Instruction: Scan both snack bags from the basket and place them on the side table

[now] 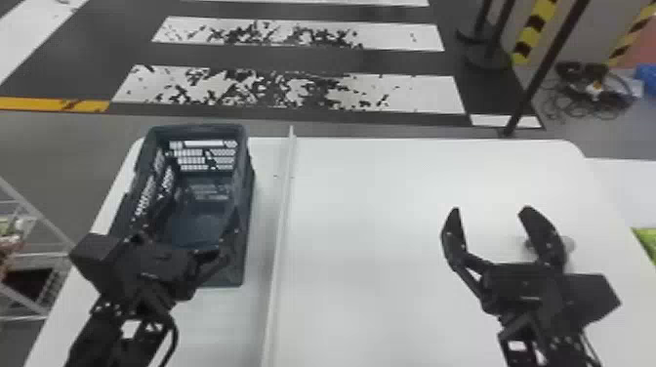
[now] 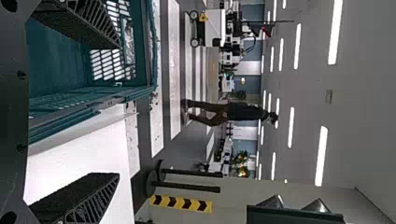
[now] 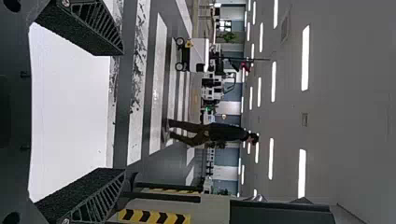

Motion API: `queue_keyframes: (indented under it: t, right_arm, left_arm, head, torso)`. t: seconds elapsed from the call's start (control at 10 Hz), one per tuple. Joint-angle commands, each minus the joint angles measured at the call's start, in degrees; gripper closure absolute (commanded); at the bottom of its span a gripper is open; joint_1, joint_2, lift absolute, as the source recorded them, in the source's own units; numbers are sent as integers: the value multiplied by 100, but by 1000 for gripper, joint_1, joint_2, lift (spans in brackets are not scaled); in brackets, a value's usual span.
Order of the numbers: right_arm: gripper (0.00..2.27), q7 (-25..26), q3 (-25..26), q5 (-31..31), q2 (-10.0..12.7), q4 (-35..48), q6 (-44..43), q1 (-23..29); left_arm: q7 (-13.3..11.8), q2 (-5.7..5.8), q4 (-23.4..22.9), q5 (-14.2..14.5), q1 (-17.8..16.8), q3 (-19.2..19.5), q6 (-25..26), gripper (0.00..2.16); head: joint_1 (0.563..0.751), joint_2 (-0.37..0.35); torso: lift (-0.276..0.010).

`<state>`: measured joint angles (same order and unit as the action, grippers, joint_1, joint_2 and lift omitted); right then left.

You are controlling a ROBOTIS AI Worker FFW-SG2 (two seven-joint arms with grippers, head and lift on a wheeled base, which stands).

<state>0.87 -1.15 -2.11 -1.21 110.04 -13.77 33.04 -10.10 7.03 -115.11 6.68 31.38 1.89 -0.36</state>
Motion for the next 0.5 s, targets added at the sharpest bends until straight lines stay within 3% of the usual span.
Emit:
queue_keyframes:
  t: [0.0,0.4]
  right_arm:
    - [33,1,-17,0,-2,0,2,-17]
    - [33,1,-26,0,-20,-9,2,-43]
  left_arm:
    - [0,-9,6,0,9,5,-3,-1]
    - [0,-44,15,-17,9,5,-3,-1]
  head:
    - [695,1]
    - [695,6]
  torso:
    - [-75]
    - [-75]
